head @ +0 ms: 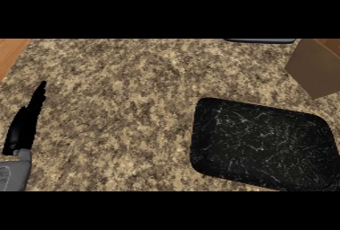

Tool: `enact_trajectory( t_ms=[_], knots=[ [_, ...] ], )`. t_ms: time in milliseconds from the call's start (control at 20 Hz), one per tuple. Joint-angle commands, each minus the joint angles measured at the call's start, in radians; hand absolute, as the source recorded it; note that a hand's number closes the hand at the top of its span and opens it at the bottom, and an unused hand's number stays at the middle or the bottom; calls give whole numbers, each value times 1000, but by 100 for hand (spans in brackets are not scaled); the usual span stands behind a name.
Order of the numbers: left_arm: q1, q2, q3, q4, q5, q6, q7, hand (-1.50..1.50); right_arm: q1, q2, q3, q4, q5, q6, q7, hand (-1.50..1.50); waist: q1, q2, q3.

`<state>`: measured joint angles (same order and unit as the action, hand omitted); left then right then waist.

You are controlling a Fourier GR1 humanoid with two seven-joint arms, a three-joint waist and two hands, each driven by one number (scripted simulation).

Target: Pick the sweet potato from the tray and place it in the cardboard box

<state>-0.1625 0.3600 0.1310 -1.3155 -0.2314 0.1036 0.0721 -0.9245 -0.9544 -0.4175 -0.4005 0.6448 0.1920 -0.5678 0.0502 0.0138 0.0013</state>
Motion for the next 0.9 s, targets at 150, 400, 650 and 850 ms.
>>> enact_trajectory(
  t_ms=[150,400,650,850],
  knots=[
    [10,-26,-15,-11,-11,8,-11,0,-143,81,18,130,28,-13,108,150,16,8,1],
    [-39,2,8,18,-3,-9,8,0,-189,144,31,172,54,-90,144,150,25,17,2],
    [-65,-24,-26,3,-29,4,9,0,-222,190,75,198,113,-172,221,150,34,24,2],
    [-29,9,7,10,6,-35,-22,0,-179,189,25,266,72,-174,251,-150,45,27,3]
  ],
)
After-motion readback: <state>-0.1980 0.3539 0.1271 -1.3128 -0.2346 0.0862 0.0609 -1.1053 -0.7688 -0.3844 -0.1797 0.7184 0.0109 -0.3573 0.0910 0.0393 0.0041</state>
